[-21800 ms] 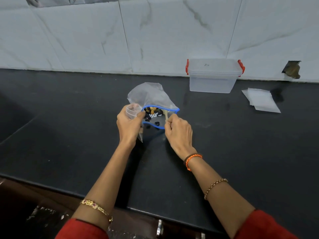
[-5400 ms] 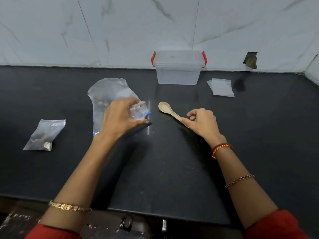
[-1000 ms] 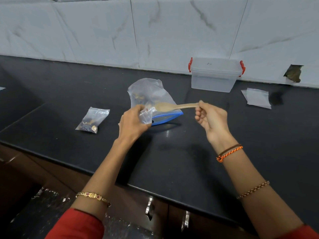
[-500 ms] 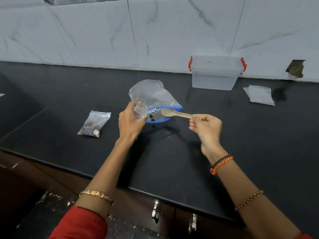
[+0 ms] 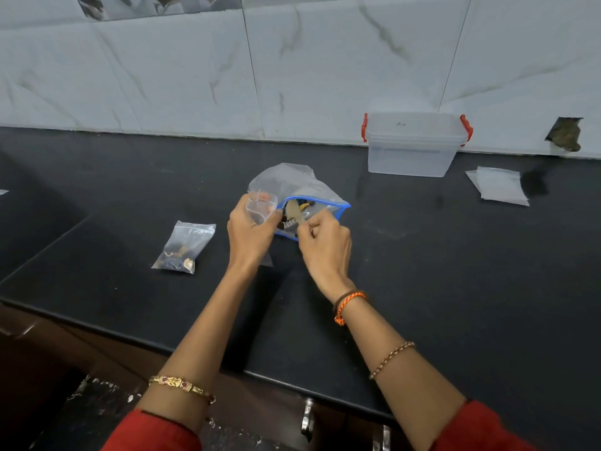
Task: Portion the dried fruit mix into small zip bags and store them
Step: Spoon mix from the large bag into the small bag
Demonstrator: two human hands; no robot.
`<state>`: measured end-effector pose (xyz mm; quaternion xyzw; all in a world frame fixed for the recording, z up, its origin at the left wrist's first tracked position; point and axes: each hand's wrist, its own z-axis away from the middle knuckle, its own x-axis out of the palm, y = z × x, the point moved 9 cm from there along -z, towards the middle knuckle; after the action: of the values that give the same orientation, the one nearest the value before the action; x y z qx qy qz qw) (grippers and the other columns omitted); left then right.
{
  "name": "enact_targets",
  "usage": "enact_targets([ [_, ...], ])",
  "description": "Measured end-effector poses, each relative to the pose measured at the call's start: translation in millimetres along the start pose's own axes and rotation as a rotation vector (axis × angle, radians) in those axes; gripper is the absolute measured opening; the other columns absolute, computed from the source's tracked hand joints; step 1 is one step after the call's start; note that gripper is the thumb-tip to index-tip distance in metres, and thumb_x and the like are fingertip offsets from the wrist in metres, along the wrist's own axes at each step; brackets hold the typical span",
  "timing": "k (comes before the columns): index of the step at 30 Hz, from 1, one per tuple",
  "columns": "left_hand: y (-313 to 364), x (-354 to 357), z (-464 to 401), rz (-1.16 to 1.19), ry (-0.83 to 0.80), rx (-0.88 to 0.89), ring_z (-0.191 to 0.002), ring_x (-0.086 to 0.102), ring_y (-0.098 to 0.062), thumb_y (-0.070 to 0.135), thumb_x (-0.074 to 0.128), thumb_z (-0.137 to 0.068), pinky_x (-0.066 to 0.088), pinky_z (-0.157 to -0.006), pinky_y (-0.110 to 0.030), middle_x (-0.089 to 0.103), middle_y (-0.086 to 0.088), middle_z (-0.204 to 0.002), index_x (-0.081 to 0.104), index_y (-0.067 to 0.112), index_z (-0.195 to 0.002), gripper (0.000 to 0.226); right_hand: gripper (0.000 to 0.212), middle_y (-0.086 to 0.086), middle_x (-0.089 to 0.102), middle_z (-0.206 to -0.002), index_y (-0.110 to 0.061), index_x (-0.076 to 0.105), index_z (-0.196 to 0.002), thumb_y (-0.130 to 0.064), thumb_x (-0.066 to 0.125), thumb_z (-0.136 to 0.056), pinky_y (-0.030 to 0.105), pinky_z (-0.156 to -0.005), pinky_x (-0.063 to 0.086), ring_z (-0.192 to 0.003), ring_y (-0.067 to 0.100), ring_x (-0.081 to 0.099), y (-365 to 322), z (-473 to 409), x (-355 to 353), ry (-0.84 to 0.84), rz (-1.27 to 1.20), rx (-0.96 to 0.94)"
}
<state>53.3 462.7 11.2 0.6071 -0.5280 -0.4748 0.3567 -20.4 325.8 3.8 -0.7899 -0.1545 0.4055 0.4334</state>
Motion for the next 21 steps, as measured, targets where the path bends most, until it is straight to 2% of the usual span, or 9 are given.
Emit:
enact_targets([
  [2,-2,-3,-1,0.025,-0.002,-0.011,-0.073,0.058,-0.016,0.024,0.068,-0.066,0.050,-0.070,-0.039,0.061,0.017,-0.082,0.057,0.034,-0.080,0.020,0.016,0.015,0.067,-0.083,-0.005,0.057,-0.088,-0.019,0.049,-0.091,0.036,-0.064,0.042,-0.078,0.031,0.061,2,-8,-7,0.021,0.053,-0.039],
  [6,-7,-5,-1,0.061,-0.018,-0.055,-0.076,0.059,-0.013,0.029,0.067,-0.061,0.050,-0.071,-0.040,0.061,0.019,-0.082,0.058,0.032,-0.079,0.021,0.019,0.015,0.065,-0.085,-0.004,0.053,-0.096,-0.019,0.041,-0.097,0.030,-0.060,0.033,-0.076,0.029,0.060,3,-13,1,-0.045,0.287,-0.164],
  [8,-9,-5,-2,0.083,-0.020,-0.072,-0.078,0.060,-0.015,0.027,0.068,-0.061,0.051,-0.072,-0.038,0.062,0.016,-0.083,0.059,0.030,-0.081,0.022,0.021,0.015,0.066,-0.088,-0.004,0.052,-0.099,-0.020,0.038,-0.099,0.031,-0.061,0.034,-0.081,0.032,0.062,3,-15,10,-0.074,0.361,-0.177],
  [12,-16,-8,-5,0.121,-0.038,-0.100,-0.088,0.063,-0.022,0.021,0.071,-0.064,0.053,-0.073,-0.035,0.065,0.000,-0.091,0.060,0.016,-0.096,0.034,0.020,0.015,0.066,-0.091,-0.005,0.054,-0.102,-0.021,0.044,-0.097,0.034,-0.064,0.041,-0.083,0.030,0.062,1,-4,23,-0.168,0.314,-0.195],
  [14,-19,-9,-6,0.125,-0.046,-0.107,-0.091,0.064,-0.025,0.027,0.070,-0.059,0.053,-0.076,-0.038,0.066,-0.007,-0.095,0.060,0.018,-0.095,0.038,0.016,0.008,0.064,-0.081,-0.007,0.058,-0.094,-0.020,0.050,-0.094,0.029,-0.060,0.038,-0.074,0.024,0.058,-1,5,29,-0.217,0.200,-0.177],
  [16,-19,-11,-6,0.127,-0.052,-0.098,-0.090,0.064,-0.021,0.027,0.068,-0.059,0.053,-0.076,-0.032,0.066,-0.006,-0.094,0.060,0.018,-0.096,0.039,0.014,0.000,0.059,-0.067,-0.010,0.060,-0.079,-0.017,0.056,-0.090,0.023,-0.054,0.039,-0.062,0.014,0.054,4,6,34,-0.238,-0.001,-0.050],
  [18,-20,-11,-6,0.141,-0.060,-0.090,-0.084,0.063,-0.012,0.021,0.065,-0.062,0.051,-0.072,-0.021,0.064,0.000,-0.089,0.059,0.012,-0.100,0.040,0.020,-0.001,0.059,-0.060,-0.009,0.060,-0.068,-0.013,0.060,-0.087,0.019,-0.049,0.042,-0.052,0.009,0.052,15,3,38,-0.228,-0.262,0.171],
  [21,-19,-13,-7,0.145,-0.063,-0.070,-0.073,0.061,0.004,0.006,0.068,-0.074,0.048,-0.066,-0.010,0.061,0.006,-0.084,0.058,0.004,-0.105,0.033,0.023,0.000,0.053,-0.057,-0.012,0.058,-0.066,-0.010,0.059,-0.089,0.014,-0.040,0.038,-0.046,0.006,0.045,30,10,45,-0.250,-0.583,0.510],
])
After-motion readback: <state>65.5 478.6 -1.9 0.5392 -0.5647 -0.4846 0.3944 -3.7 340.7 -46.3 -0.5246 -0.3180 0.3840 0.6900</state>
